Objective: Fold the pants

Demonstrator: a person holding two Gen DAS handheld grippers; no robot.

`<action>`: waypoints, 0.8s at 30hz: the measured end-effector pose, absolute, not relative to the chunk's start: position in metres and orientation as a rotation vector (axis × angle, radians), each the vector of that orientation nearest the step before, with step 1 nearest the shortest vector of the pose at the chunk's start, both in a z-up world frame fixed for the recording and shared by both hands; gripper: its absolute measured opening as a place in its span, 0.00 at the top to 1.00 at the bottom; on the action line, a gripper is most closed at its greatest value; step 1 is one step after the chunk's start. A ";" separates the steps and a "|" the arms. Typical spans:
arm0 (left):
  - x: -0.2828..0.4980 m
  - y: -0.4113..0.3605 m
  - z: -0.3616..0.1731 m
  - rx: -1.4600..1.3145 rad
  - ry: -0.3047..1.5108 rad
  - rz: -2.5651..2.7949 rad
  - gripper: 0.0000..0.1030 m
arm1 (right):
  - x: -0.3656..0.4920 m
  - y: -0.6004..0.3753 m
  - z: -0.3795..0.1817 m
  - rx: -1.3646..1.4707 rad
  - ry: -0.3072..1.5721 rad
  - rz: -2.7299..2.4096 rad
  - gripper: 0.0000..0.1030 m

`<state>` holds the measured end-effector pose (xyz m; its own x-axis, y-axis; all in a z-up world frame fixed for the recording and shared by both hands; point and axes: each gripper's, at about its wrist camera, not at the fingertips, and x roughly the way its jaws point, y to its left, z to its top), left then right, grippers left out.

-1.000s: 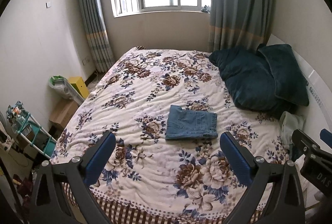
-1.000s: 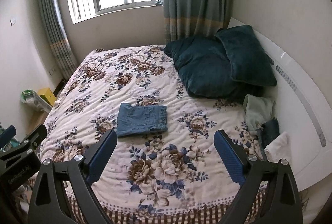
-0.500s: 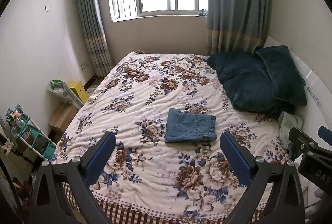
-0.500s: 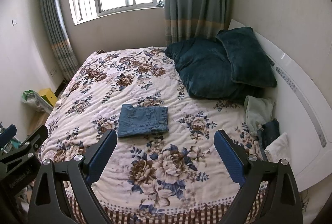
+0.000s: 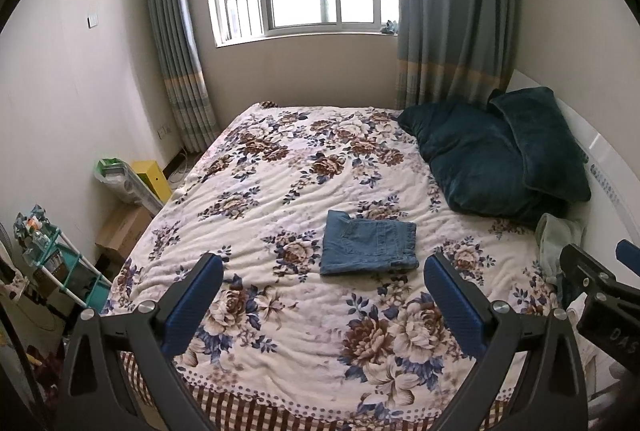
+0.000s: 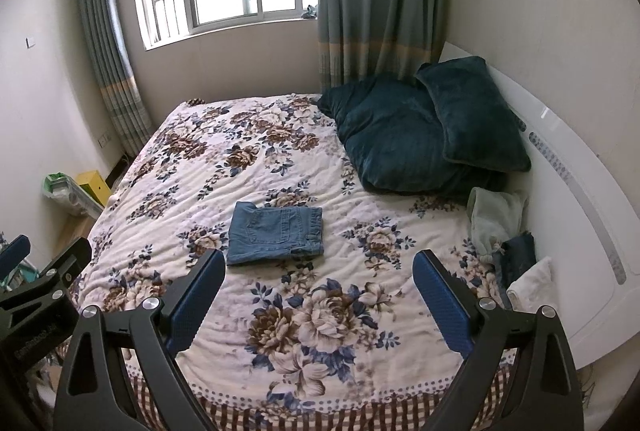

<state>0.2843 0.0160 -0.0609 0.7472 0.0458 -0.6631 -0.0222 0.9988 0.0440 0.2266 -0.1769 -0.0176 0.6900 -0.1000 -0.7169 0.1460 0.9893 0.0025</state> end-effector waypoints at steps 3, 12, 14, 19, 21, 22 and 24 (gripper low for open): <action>0.283 0.016 -0.061 0.035 0.725 0.038 0.00 | 0.228 -0.176 -0.019 0.057 0.796 -0.140 0.06; 0.278 0.016 -0.062 0.036 0.720 0.036 0.00 | 0.227 -0.172 -0.022 0.054 0.793 -0.141 0.06; 0.277 0.016 -0.061 0.032 0.723 0.036 0.00 | 0.225 -0.173 -0.023 0.056 0.794 -0.141 0.06; 0.275 0.015 -0.061 0.029 0.721 0.032 0.00 | 0.226 -0.174 -0.023 0.057 0.791 -0.140 0.06; 0.274 0.014 -0.060 0.030 0.718 0.030 0.00 | 0.226 -0.174 -0.024 0.055 0.788 -0.143 0.06; 0.273 0.014 -0.059 0.031 0.716 0.031 0.00 | 0.225 -0.174 -0.024 0.056 0.790 -0.141 0.06; 0.273 0.013 -0.058 0.031 0.715 0.033 0.00 | 0.224 -0.174 -0.024 0.056 0.790 -0.144 0.06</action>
<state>0.2725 0.0125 -0.0582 0.7546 0.0405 -0.6549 -0.0192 0.9990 0.0397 0.2238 -0.1737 -0.0239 0.6948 -0.1077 -0.7111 0.1494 0.9888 -0.0037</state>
